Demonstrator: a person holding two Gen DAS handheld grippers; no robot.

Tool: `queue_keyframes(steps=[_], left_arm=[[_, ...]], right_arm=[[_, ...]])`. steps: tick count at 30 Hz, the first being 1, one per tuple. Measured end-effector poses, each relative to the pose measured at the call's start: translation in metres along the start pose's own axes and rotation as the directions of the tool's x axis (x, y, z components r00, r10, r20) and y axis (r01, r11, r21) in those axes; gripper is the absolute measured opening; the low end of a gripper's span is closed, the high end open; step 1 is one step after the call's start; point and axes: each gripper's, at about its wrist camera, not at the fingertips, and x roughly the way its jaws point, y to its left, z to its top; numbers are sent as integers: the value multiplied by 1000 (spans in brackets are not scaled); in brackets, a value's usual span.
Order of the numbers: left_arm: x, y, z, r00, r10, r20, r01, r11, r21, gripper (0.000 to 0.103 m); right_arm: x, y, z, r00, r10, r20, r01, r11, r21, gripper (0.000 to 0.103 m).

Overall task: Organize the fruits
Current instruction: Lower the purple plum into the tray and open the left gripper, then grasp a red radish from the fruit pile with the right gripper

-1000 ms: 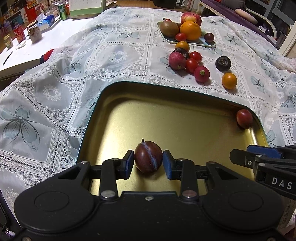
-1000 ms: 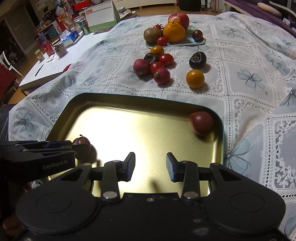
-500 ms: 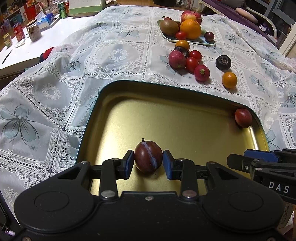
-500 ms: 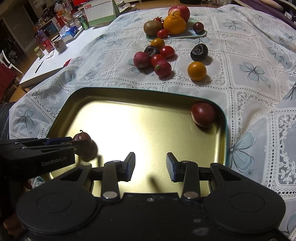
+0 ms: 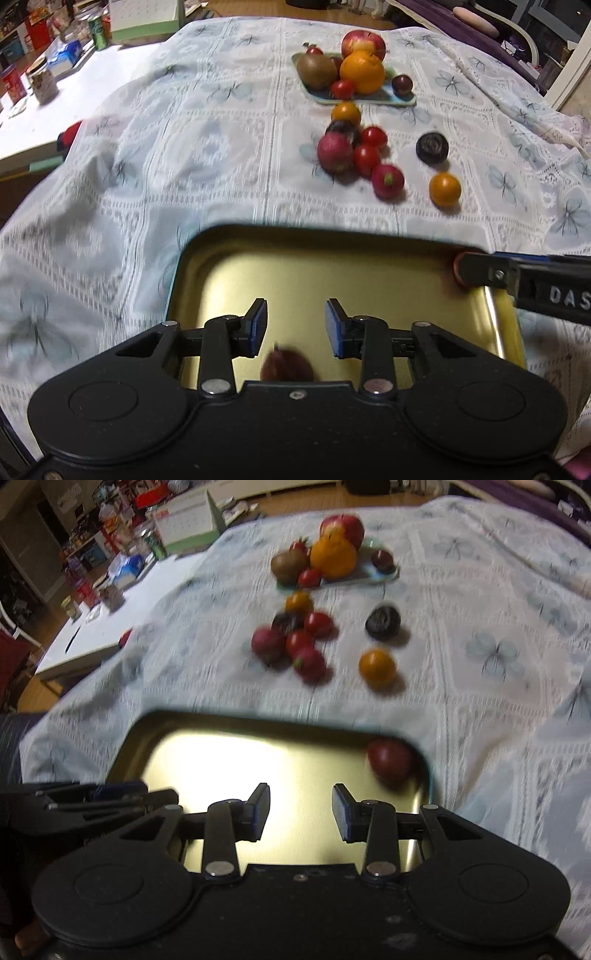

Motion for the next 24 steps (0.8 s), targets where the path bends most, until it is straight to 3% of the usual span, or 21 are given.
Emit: queue_keyframes(steps=[2, 9, 19, 24], left_arm=[[3, 2, 15, 1000, 2, -3, -2, 1000, -3, 43], [21, 17, 55, 999, 50, -11, -50, 998, -41, 43], [47, 36, 72, 995, 74, -61, -79, 993, -85, 43], [53, 35, 76, 994, 87, -73, -92, 993, -68, 43]], right_arm=[[3, -1, 15, 1000, -1, 16, 1, 1000, 15, 40], [43, 2, 69, 998, 45, -49, -41, 996, 85, 41], [89, 20, 102, 995, -97, -3, 97, 995, 39, 42], [116, 19, 111, 991, -128, -43, 130, 990, 49, 48]])
